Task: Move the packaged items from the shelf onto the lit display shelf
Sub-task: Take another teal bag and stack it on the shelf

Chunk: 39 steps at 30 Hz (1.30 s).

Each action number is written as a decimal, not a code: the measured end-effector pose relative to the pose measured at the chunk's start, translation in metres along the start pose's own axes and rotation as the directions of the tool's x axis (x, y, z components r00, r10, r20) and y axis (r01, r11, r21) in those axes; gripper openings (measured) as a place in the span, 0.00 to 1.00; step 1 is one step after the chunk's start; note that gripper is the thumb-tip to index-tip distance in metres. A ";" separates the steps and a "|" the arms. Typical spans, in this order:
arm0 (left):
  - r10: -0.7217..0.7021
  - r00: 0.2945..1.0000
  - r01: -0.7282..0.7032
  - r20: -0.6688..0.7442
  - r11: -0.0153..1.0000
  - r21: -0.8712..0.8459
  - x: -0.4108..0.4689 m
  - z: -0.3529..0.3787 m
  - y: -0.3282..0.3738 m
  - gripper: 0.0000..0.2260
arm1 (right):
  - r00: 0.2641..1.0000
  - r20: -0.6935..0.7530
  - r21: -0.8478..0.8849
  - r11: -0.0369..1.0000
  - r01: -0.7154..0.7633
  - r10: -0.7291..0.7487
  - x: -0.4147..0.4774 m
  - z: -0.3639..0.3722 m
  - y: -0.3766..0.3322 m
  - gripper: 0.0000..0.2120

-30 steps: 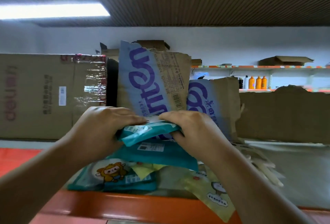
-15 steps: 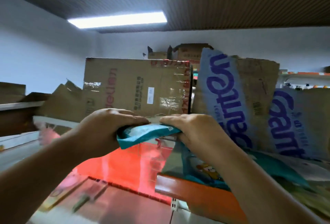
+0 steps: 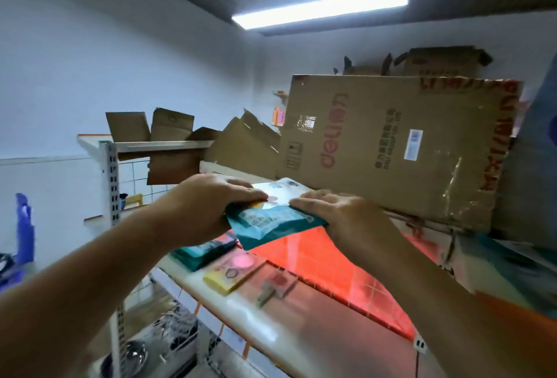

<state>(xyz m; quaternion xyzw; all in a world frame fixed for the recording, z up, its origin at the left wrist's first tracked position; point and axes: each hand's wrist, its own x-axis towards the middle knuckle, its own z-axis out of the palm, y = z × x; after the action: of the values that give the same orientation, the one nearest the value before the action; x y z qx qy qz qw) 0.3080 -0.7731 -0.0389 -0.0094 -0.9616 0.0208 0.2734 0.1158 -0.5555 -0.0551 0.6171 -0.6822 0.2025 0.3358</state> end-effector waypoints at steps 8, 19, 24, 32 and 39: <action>-0.088 0.994 0.082 0.066 0.993 0.087 -0.037 0.021 -0.057 0.26 | 0.995 0.018 0.102 0.990 0.094 -0.096 0.023 0.078 -0.020 0.26; -0.147 0.985 0.129 0.093 0.976 0.177 -0.020 0.078 -0.144 0.25 | 0.990 0.036 0.249 0.960 0.125 -0.138 0.059 0.218 0.025 0.24; -0.223 0.972 0.206 0.072 0.959 0.193 -0.003 0.105 -0.193 0.25 | 0.997 -0.059 0.317 0.947 0.059 -0.042 0.092 0.271 0.061 0.23; -0.297 0.951 0.264 0.080 0.922 0.284 0.005 0.146 -0.243 0.30 | 0.963 0.078 0.370 0.889 -0.269 0.259 0.122 0.342 0.093 0.22; -0.337 0.937 0.295 0.096 0.907 0.301 0.000 0.176 -0.284 0.30 | 0.840 0.299 0.675 0.522 -0.522 0.454 0.141 0.404 0.090 0.26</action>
<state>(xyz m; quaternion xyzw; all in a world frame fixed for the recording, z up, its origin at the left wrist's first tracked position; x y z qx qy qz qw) 0.2137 -1.0625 -0.1756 0.1873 -0.9549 0.1133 0.2005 -0.0587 -0.9200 -0.2229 0.4898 -0.7002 0.5178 -0.0406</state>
